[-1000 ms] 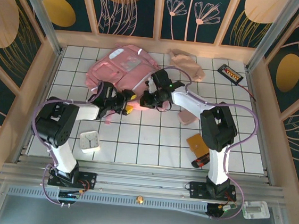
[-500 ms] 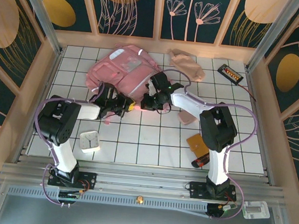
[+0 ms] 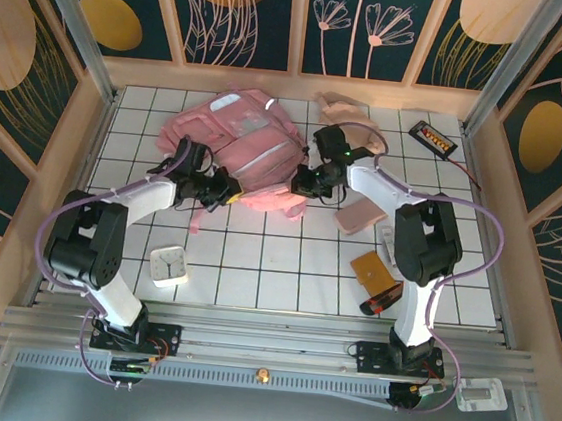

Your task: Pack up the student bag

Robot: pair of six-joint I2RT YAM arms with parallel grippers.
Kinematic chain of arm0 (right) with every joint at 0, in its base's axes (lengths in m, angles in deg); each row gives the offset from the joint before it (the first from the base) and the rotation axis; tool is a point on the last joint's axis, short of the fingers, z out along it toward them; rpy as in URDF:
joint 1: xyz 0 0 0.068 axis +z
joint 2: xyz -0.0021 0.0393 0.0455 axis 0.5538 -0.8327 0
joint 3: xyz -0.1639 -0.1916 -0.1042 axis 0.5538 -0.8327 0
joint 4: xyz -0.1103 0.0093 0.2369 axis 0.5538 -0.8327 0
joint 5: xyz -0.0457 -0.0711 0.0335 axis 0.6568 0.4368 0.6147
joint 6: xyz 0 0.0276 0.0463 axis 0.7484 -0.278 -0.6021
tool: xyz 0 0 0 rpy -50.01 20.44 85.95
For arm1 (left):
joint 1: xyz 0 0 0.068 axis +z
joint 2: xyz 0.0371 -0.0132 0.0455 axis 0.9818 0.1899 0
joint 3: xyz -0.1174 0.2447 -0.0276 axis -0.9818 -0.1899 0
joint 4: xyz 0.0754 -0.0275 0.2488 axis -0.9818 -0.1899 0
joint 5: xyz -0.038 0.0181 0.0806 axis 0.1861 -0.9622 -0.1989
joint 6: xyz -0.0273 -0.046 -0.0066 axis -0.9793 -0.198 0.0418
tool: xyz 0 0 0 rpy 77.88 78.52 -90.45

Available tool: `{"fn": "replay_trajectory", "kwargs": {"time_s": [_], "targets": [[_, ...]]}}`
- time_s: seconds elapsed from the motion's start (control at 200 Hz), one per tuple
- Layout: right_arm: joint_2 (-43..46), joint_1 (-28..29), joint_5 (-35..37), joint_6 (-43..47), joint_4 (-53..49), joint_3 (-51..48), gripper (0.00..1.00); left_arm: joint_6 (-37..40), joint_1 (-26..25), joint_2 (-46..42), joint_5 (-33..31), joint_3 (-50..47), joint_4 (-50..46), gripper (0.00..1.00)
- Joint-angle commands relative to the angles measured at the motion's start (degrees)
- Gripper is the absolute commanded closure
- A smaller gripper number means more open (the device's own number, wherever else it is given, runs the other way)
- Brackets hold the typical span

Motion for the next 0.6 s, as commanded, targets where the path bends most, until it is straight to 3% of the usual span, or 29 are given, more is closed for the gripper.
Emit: {"fn": "replay_trajectory", "kwargs": {"time_s": [0.0, 0.235, 0.47, 0.52, 0.595], "targets": [[0.6, -4.0, 5.2, 2.3, -0.8, 1.7, 1.00, 9.4, 3.6, -4.0, -2.7, -0.8, -8.7, 1.00], [3.0, -0.8, 0.3, 4.3, 2.0, -1.0, 1.00, 20.4, 6.1, -0.5, -7.4, 7.7, -15.1, 1.00], [0.4, 10.2, -6.6, 3.5, 4.0, 3.1, 1.00, 22.7, 13.3, 8.6, -9.2, 19.3, -16.2, 1.00], [-1.8, 11.6, -7.4, 3.1, 3.7, 6.0, 1.00, 23.2, 14.2, 10.5, -9.3, 21.7, -17.5, 0.85], [-5.7, 12.8, -7.7, 1.6, 3.5, 10.5, 1.00, 22.8, 14.8, 10.5, -10.5, 22.7, -19.2, 0.45]]}}
